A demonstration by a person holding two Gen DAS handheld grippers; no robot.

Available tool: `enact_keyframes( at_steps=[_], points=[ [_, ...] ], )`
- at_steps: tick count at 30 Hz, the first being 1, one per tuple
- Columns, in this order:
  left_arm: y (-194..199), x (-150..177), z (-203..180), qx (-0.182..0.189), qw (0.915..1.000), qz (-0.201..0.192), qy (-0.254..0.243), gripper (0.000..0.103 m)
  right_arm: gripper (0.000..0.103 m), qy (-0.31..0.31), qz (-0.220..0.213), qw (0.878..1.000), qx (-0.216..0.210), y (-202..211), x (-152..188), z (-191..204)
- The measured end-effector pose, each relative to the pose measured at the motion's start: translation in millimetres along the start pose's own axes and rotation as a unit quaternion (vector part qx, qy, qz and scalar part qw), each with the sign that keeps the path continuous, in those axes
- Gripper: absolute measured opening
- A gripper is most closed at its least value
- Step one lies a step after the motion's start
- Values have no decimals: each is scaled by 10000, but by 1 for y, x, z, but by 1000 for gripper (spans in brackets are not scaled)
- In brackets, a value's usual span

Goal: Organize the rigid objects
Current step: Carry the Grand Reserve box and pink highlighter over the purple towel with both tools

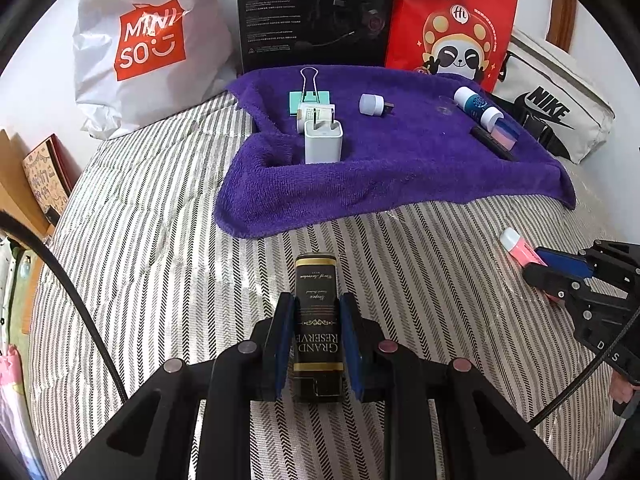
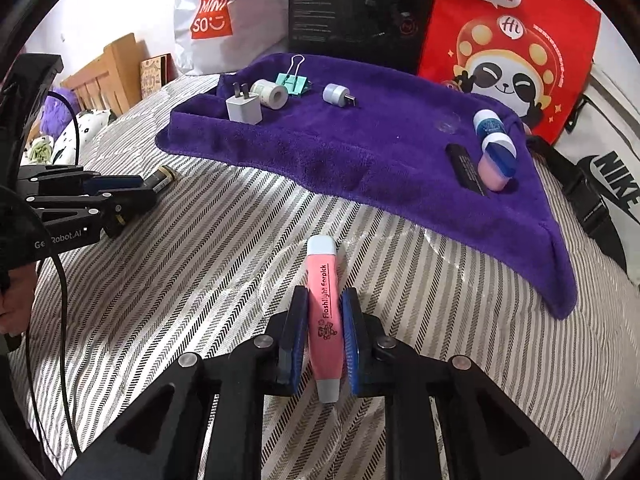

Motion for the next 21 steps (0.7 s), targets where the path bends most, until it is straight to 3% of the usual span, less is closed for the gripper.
enact_keyframes(
  at_steps=[9, 21],
  points=[
    [19, -6, 10, 331, 9985, -104, 428, 22, 17, -275, -5, 9993, -262, 11, 0, -5],
    [34, -14, 14, 423, 9981, -162, 412, 22, 17, -523, -258, 9981, -215, 34, -17, -24]
  ],
)
Point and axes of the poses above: each gripper's, at about its wrist camera, not at the fingertips, and y roughly against the way its jaws point, z to its left, x to its underside, the point moved 4 cm from there along -y, roughly the way its jaws point
